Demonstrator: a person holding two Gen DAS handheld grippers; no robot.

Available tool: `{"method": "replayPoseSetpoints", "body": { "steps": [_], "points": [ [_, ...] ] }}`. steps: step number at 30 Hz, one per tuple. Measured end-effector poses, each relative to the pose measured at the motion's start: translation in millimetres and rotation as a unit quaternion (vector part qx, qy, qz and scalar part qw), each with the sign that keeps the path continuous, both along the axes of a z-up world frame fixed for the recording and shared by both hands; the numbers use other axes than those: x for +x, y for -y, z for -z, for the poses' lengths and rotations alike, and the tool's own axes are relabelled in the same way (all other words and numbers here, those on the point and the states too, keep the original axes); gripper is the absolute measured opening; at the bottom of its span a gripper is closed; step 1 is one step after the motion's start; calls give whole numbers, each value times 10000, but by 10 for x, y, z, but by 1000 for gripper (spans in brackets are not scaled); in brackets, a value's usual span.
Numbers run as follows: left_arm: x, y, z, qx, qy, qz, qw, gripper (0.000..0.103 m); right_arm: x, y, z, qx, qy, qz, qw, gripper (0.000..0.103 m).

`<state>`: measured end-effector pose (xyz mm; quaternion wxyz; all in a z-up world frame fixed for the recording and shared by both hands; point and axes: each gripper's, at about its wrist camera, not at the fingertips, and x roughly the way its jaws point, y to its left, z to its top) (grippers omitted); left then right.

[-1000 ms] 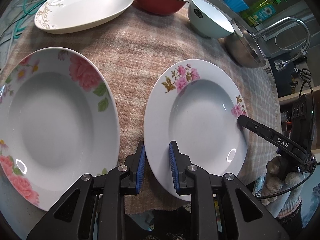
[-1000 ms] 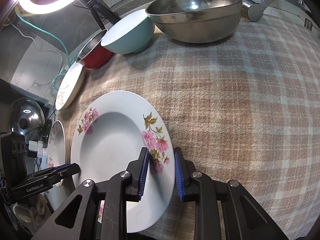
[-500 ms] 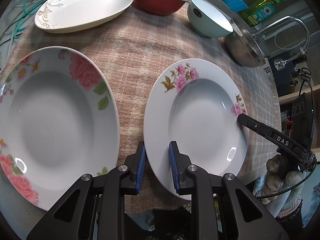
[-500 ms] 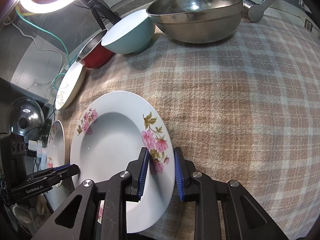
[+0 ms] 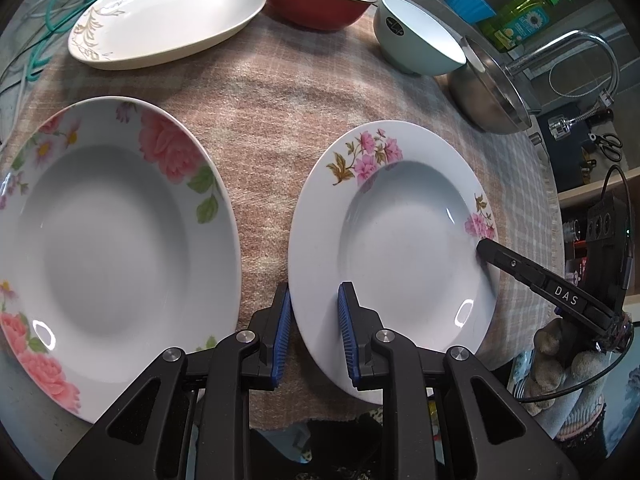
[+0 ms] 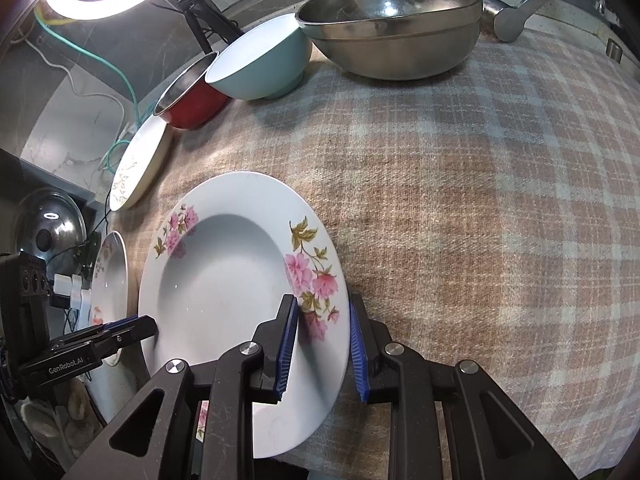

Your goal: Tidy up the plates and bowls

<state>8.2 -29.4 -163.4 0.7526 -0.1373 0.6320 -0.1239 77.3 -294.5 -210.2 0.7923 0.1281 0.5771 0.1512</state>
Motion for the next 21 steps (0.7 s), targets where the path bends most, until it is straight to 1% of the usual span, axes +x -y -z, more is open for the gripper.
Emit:
{"method": "replayPoseSetpoints", "body": {
  "steps": [6, 8, 10, 13, 17, 21],
  "points": [
    [-18, 3, -20, 68, 29, 16, 10000, 22, -6, 12, 1, 19, -79, -23, 10000, 23],
    [-34, -13, -42, 138, 79, 12, 9999, 22, -38, 30, -11, -37, -62, 5, 10000, 28],
    [-52, -48, -85, 132, 139, -16, 9998, 22, -69, 70, -40, -126, -7, 96, 9999, 31],
    [-81, -117, -200, 132, 305, -79, 9994, 22, -97, 185, -131, -64, 93, 285, 9995, 31],
    [-162, -307, -409, 133, 599, -231, 9979, 22, -133, 285, -312, 68, 287, 497, 9983, 31],
    [-252, -662, -555, 181, 798, -616, 9947, 23, -184, 249, -513, 149, 522, 536, 9971, 31]
  ]
}}
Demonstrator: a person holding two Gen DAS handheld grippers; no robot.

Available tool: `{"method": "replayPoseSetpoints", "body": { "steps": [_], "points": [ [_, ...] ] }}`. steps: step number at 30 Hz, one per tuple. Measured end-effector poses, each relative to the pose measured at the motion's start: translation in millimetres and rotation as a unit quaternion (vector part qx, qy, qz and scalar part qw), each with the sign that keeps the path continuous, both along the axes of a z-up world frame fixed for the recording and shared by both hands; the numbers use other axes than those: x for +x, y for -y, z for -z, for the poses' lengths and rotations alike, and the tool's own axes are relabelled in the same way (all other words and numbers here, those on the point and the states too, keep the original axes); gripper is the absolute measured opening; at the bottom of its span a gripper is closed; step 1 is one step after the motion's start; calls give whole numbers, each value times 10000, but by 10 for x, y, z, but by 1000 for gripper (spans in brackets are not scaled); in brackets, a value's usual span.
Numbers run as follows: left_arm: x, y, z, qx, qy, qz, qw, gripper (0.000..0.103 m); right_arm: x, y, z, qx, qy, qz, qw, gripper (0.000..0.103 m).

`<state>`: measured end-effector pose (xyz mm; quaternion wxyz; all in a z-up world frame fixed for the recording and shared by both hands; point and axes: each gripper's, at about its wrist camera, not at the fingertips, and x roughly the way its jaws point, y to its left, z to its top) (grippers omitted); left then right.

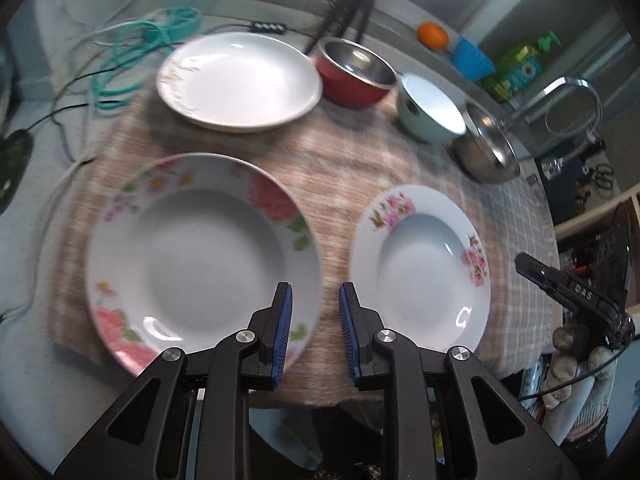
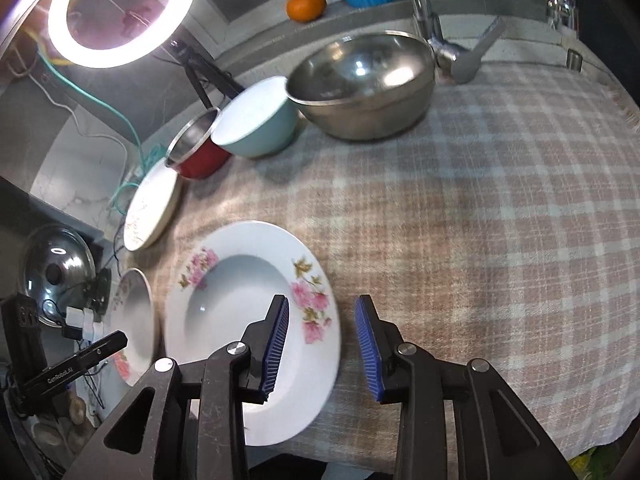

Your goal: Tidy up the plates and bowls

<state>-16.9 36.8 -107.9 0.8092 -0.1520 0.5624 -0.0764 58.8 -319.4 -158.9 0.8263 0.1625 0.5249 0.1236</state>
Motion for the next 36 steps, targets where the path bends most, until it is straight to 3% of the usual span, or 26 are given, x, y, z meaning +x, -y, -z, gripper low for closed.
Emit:
{"method": "replayPoseSetpoints", "body": {
  "steps": [6, 13, 25, 36],
  "points": [
    [-78, -621, -49, 100, 106, -710, 9974, 27, -23, -389, -193, 81, 237, -330, 9991, 32],
    [-169, -1091, 83, 214, 20, -1223, 9923, 29, 31, -1116, -138, 132, 229, -1004, 9946, 32],
    [-177, -1272, 339, -8, -187, -1248, 9920, 32, 145, -2154, 148, 7, -36, -1875, 9823, 32],
    [-153, -1263, 448, -109, -263, -1149, 9930, 32, 262, -2348, 394, -165, -364, -1962, 9798, 32]
  ]
}}
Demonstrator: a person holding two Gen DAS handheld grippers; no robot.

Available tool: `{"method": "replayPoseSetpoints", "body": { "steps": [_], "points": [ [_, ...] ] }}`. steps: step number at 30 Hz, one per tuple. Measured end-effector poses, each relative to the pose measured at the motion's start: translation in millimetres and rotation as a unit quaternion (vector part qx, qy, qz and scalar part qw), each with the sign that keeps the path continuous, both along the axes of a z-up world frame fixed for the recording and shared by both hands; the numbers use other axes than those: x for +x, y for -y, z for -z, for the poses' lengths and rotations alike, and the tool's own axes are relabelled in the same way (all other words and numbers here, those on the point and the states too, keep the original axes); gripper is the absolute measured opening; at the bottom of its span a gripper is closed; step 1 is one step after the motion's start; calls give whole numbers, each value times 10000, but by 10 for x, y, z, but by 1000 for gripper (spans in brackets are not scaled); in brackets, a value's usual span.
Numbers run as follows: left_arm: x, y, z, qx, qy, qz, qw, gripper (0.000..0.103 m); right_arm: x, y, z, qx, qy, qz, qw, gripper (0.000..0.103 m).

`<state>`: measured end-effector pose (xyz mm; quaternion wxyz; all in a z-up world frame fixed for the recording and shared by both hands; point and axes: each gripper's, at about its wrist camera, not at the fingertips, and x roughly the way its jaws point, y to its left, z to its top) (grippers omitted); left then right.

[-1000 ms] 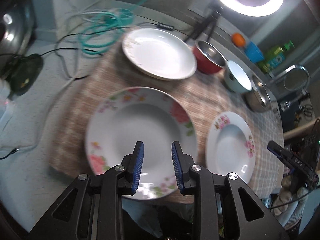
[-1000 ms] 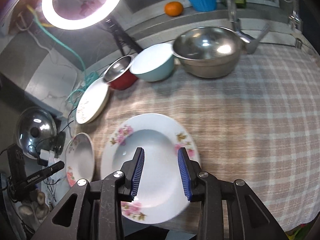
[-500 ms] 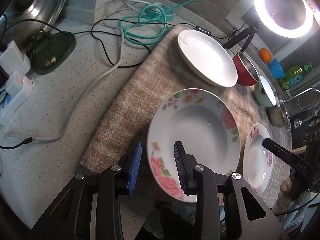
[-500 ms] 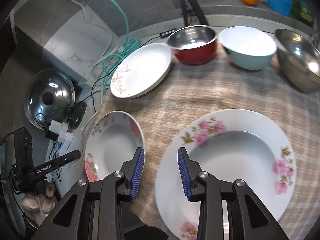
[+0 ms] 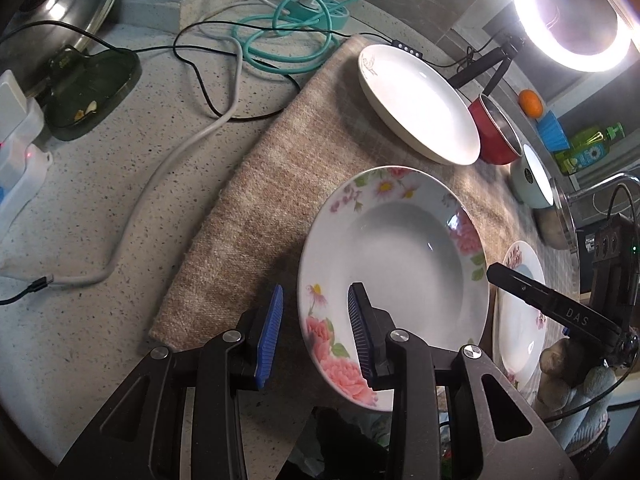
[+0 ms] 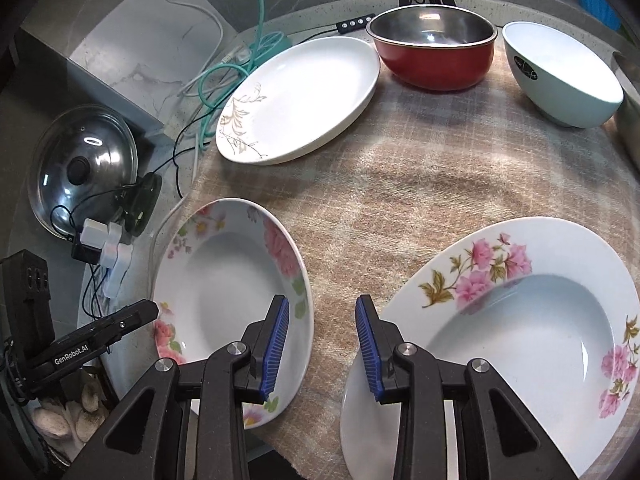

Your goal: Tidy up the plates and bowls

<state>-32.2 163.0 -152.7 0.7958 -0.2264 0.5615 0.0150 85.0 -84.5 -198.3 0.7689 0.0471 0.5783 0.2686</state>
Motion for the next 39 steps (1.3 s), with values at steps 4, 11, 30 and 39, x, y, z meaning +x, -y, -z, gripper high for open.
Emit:
{"method": "replayPoseSetpoints", "body": {
  "steps": [4, 11, 30, 39],
  "points": [
    [3, -15, 23, -26, -15, -21, 10000, 32, 26, -37, 6, -33, -2, -66, 10000, 32],
    [5, -38, 48, -70, -51, -36, 10000, 32, 35, -117, 43, -40, -51, -209, 9998, 31],
    [42, -16, 94, -66, -85, 83, 9999, 14, 32, -169, 92, -58, -201, -319, 9993, 11],
    [41, -33, 126, -161, -62, 38, 9998, 14, 23, -181, 79, -98, -176, -333, 9992, 11]
  ]
}}
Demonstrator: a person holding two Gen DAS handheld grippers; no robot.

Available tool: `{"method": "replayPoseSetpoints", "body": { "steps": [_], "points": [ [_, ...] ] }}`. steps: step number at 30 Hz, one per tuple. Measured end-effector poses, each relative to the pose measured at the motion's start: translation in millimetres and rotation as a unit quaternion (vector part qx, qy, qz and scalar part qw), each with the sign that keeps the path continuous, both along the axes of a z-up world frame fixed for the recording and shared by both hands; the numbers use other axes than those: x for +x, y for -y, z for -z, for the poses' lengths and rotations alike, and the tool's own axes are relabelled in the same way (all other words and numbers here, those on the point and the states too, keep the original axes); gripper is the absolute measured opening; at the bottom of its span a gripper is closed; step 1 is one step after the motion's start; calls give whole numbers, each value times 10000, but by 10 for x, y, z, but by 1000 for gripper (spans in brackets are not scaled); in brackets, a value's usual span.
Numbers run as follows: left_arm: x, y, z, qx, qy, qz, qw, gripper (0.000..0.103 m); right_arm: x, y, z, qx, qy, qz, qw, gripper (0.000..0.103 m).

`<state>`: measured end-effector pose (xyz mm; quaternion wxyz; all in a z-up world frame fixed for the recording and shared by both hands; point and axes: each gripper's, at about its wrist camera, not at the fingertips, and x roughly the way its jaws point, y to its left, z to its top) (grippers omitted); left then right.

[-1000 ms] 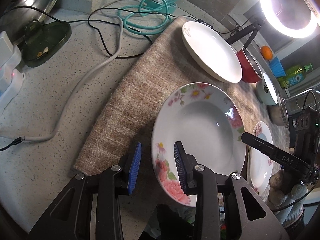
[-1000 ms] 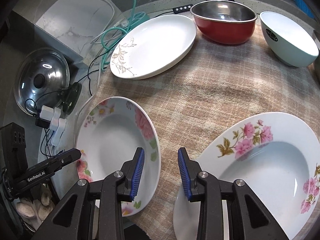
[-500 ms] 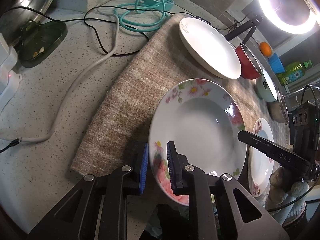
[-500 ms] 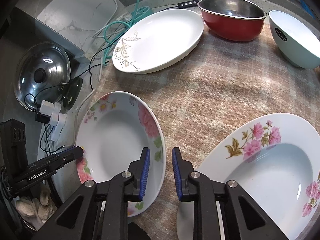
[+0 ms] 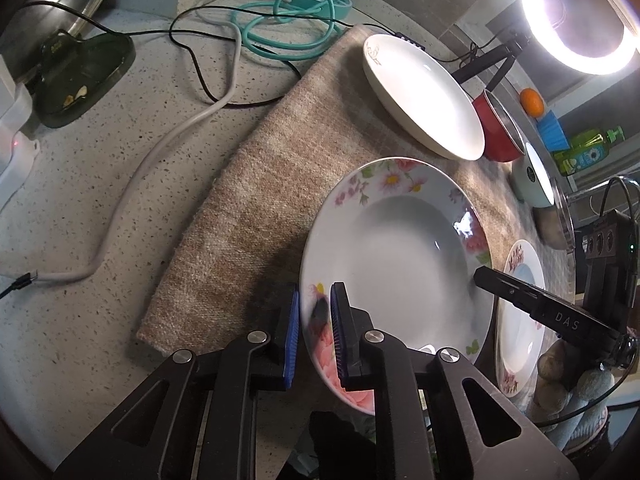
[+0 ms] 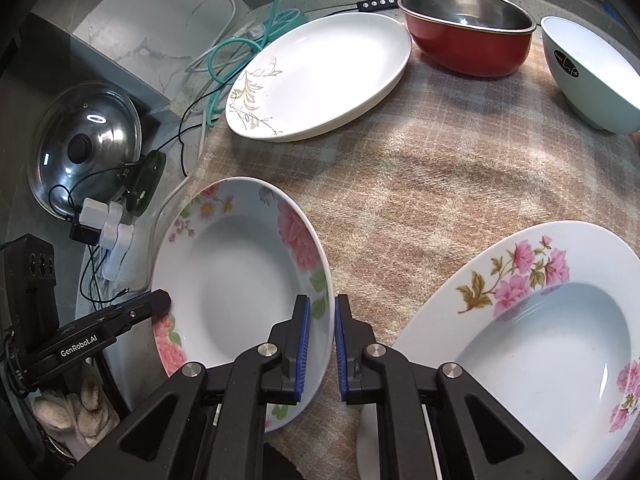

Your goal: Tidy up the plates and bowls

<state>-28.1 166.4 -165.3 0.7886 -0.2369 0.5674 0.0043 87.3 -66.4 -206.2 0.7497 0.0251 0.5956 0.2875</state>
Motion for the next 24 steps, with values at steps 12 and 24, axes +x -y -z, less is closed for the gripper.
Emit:
{"method": "replayPoseSetpoints", "body": {
  "steps": [12, 24],
  "points": [
    [15, 49, -102, 126, 64, 33, 9999, 14, -21, 49, -24, 73, -25, 99, 9999, 11],
    [121, 289, -336, 147, 287, 256, 9992, 14, -38, 307, -280, 211, 140, 321, 9992, 11]
  ]
}}
